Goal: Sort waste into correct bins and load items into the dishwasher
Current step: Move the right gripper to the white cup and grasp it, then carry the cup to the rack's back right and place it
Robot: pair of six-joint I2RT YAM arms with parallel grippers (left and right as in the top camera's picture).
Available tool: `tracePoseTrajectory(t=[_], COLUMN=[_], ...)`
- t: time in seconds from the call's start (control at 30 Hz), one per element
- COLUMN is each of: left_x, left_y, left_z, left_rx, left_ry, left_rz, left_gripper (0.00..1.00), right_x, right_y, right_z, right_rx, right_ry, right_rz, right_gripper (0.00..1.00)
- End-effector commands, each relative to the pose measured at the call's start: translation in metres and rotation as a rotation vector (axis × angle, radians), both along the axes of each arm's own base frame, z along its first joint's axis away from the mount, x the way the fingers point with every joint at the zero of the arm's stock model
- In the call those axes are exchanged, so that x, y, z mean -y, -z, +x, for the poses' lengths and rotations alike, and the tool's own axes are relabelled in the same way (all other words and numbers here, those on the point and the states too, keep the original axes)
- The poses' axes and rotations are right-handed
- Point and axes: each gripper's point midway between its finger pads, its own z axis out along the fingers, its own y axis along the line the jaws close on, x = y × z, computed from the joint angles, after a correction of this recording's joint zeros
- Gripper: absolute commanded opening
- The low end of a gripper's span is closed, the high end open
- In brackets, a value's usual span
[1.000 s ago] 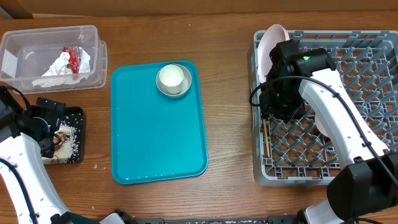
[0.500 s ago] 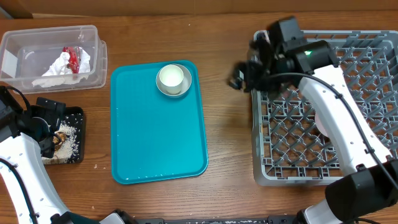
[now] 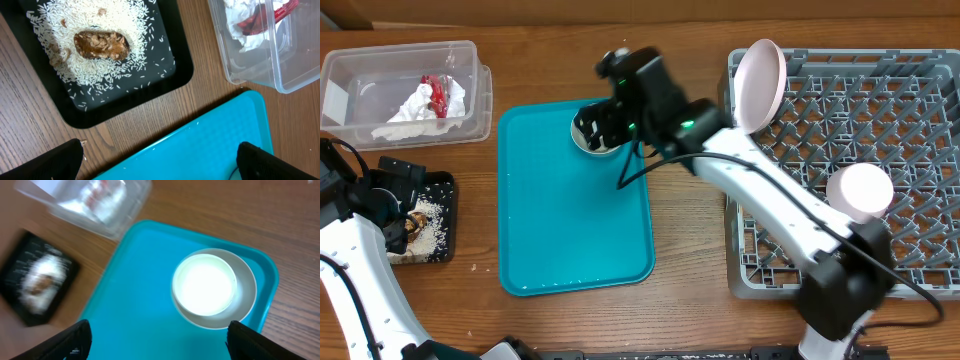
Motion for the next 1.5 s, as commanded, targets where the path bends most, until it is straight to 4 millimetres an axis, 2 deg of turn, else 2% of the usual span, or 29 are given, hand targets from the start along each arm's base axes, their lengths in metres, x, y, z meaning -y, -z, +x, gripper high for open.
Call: tracePoseTrajectory(t=[0.0,0.13,0.4,0.57,0.67,0.83,0.9,1.17,1.27,1.37,1.47], left_x=[-0.001,-0.001,-0.001,-0.001,-0.001,-0.001,-0.001,-0.001,-0.001,-0.001,-0.001], left_y=[0.001,0.001,0.001,0.001,0.001,0.001,0.001,0.001,0.001,0.001,0.001], left_z=[-0.001,-0.001,-0.001,-0.001,-0.001,-0.001,-0.001,-0.001,-0.001,-0.001,-0.001], left_rx=[-0.005,-0.005,-0.005,-0.005,-0.005,-0.005,-0.005,-0.005,-0.005,-0.005,-0.005], left_ry=[-0.014,-0.015,-0.015,-0.014,-0.015,-0.014,-0.015,-0.014,-0.015,-0.014,-0.014], left_rz=[0.000,0.000,0.000,0.000,0.000,0.000,0.000,0.000,0.000,0.000,0.000], left_gripper=[1.00,1.00,1.00,1.00,1.00,1.00,1.00,1.00,1.00,1.00,1.00], right_x=[0.002,-0.021,-0.054,-0.059,-0.058,-0.050,-0.050,-0.049,-0.051,-0.053,-0.055], right_y=[0.013,0.034,0.049,0.069,0.088,0.105,0.106,0.105,0.098,0.087,0.065], right_z=[0.027,0.031,0.029,0.030,0.032,0.038,0.038,0.040,0.041,0.042,0.044], right_rx=[0.079,0.127,0.267,0.283,0.265,0.261,0.262,0.263,0.261,0.255,0.262], right_ry=[0.028,-0.070,-0.132,-0.138,-0.135,-0.104,-0.103,-0.098,-0.088,-0.073,-0.071], right_rz=[-0.098,-0.138,-0.220,-0.270,-0.296,-0.352,-0.351,-0.351,-0.340,-0.326,-0.320], right_gripper=[0.88,0.89,0.86,0.76,0.64,0.61,0.56,0.22,0.04,0.04,0.04])
